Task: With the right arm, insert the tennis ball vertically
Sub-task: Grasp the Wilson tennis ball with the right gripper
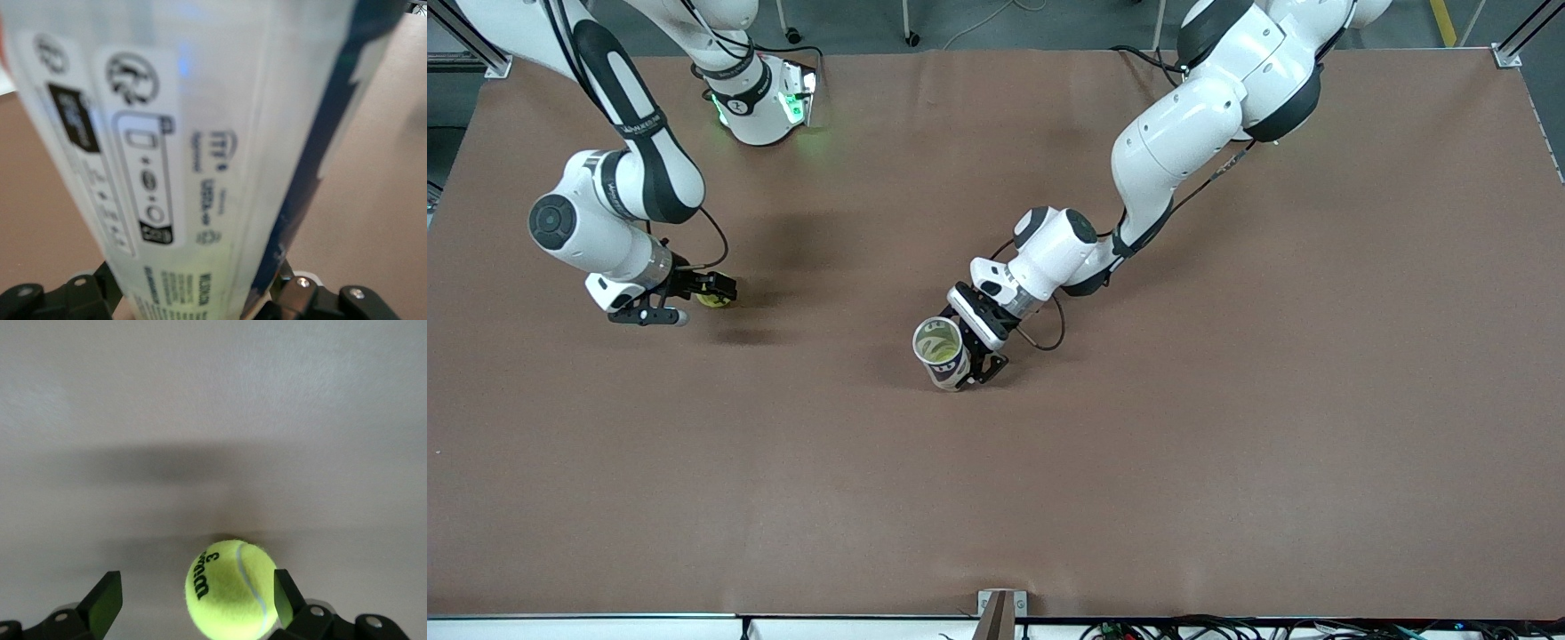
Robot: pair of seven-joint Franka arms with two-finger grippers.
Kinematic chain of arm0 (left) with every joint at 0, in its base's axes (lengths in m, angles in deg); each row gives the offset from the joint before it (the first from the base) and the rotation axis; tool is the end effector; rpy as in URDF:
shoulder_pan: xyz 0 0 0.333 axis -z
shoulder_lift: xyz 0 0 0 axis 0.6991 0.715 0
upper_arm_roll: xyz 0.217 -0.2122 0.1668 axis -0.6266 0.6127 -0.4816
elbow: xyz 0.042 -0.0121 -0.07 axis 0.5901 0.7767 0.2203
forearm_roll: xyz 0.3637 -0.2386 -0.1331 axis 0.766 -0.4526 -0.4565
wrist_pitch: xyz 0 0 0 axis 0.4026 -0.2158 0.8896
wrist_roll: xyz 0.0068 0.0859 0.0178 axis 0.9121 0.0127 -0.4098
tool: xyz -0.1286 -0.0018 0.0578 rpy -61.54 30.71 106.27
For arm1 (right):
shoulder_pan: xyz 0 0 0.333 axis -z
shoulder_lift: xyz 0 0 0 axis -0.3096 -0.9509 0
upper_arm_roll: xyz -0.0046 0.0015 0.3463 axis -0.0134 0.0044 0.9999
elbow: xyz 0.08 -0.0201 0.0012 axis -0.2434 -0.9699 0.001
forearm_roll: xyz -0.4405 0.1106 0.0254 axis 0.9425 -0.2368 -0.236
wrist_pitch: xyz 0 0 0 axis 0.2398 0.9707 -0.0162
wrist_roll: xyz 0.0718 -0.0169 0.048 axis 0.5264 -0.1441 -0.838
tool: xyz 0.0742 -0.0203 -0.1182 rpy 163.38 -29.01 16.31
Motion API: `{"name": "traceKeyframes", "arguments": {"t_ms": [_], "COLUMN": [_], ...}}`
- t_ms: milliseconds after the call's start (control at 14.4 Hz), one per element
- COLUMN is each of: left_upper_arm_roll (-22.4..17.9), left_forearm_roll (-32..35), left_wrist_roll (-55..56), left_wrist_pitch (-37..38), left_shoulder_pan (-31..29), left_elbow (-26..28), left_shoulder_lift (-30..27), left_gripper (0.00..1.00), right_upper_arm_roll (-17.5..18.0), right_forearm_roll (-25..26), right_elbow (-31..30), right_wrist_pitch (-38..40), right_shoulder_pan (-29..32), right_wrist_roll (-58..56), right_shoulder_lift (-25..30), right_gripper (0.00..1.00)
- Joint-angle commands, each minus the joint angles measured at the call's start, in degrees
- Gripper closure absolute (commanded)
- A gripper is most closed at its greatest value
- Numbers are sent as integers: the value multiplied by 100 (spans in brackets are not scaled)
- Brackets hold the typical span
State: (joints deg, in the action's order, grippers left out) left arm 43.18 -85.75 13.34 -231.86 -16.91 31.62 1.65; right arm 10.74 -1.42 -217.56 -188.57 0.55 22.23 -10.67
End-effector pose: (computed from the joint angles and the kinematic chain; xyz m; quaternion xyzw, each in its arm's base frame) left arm 0.5507 -0.5948 0.0976 0.8021 -0.3694 0.4100 0.2284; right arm 0.4957 -0.0276 0.1572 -0.9977 0.0226 0.0529 0.0358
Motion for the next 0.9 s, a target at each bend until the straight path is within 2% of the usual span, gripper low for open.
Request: {"name": "traceKeyframes", "arguments": {"t_ms": [0,554,623,692,831], "left_upper_arm_roll": [3,3,3,3,3], "left_forearm_roll": [-114,-114,-114,-114,-114], "left_wrist_roll": [-33,-33,-33,-33,-25], "left_wrist_pitch": [-14,-5,-5,-14,-14], "left_shoulder_pan": [-3,-12,-12,-12,-20], "left_elbow": [89,150,150,150,141], "left_shoulder_lift": [-72,-81,-81,-81,-116], "left_gripper": [13,13,13,13,13], "right_upper_arm_roll": [69,69,69,69,69], "right_forearm_roll": [187,232,232,232,232], "right_elbow": [-248,-556,-573,-573,-556], "right_wrist_pitch": [-255,-545,-545,-537,-475], "right_shoulder_pan": [172,312,313,304,304], "right_wrist_roll": [-112,-121,-121,-130,-130], "right_shoulder_lift": [-15,-95,-95,-95,-95], "right_gripper": [0,0,3,14,66]}}
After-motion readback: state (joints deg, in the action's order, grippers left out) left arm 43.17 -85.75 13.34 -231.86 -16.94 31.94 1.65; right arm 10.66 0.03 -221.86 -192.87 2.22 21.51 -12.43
